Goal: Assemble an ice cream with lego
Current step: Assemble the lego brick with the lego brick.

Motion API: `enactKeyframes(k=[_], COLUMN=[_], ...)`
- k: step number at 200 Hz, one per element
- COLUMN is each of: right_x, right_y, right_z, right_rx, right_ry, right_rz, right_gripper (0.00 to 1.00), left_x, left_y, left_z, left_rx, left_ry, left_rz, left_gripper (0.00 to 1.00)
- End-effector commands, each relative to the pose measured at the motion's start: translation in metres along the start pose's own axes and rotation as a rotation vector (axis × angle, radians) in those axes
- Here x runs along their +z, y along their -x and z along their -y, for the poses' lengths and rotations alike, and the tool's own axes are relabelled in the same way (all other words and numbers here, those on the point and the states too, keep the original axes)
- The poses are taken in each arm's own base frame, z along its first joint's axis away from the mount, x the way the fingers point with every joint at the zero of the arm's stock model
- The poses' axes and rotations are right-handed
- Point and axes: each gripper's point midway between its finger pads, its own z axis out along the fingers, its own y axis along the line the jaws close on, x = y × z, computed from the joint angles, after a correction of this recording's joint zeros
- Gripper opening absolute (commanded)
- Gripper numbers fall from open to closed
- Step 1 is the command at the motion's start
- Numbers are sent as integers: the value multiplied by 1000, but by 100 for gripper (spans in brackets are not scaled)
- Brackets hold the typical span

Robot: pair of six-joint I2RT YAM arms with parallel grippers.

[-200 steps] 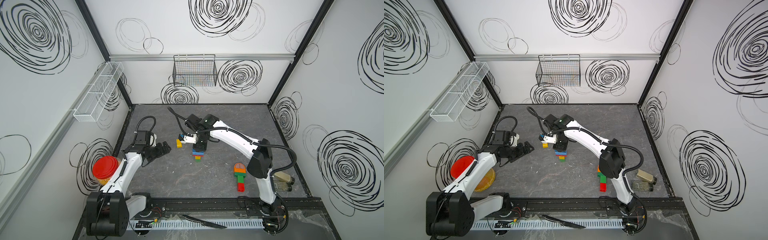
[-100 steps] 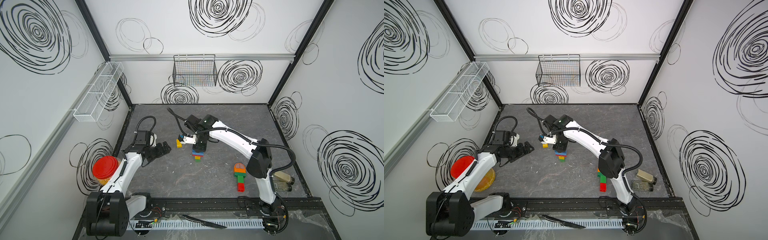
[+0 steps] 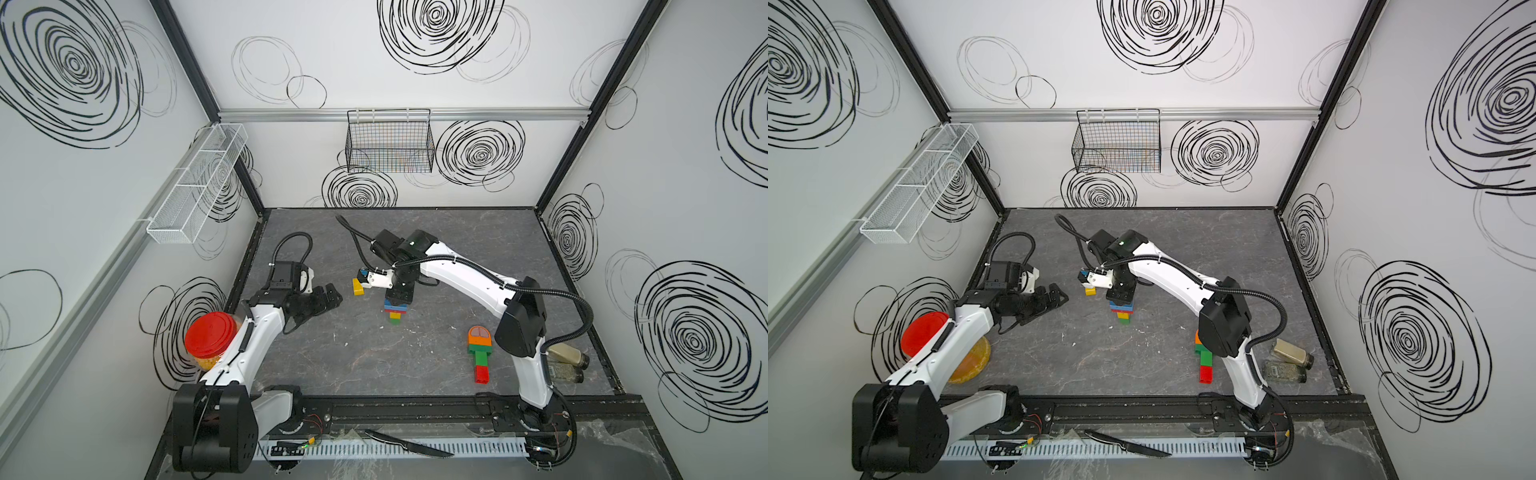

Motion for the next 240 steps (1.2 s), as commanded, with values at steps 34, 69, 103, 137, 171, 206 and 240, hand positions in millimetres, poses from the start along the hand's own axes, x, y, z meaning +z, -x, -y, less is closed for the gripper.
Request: enactKeyframes(k=[34, 69, 103, 137, 171, 206, 240], right_x=[55, 61, 66, 72, 76, 75, 81], right_y=[-58, -65, -65, -68, -72, -71, -71], right_z=[-29, -25, -28, -28, -27, -30, -43], right_rx=[62, 71, 77, 91, 100, 125, 175], right_ry=[124, 122, 153, 137, 101, 98, 163], right_rz=[-214, -233, -248, -289, -322, -333, -331], right_gripper=[0, 0, 0, 0, 0, 0, 0], left_x=[-6, -6, -6, -7, -7, -7, -7], left_y=[1, 1, 1, 2, 1, 1, 1], left_z=[0, 0, 1, 1, 1, 1, 1], left_rx=[18, 16, 18, 18, 19, 19, 19], left_ry=[-2, -2, -3, -3, -2, 1, 0], left_rz=[9, 9, 7, 6, 4, 3, 4], left_gripper=[99, 99, 99, 99, 99, 99, 99])
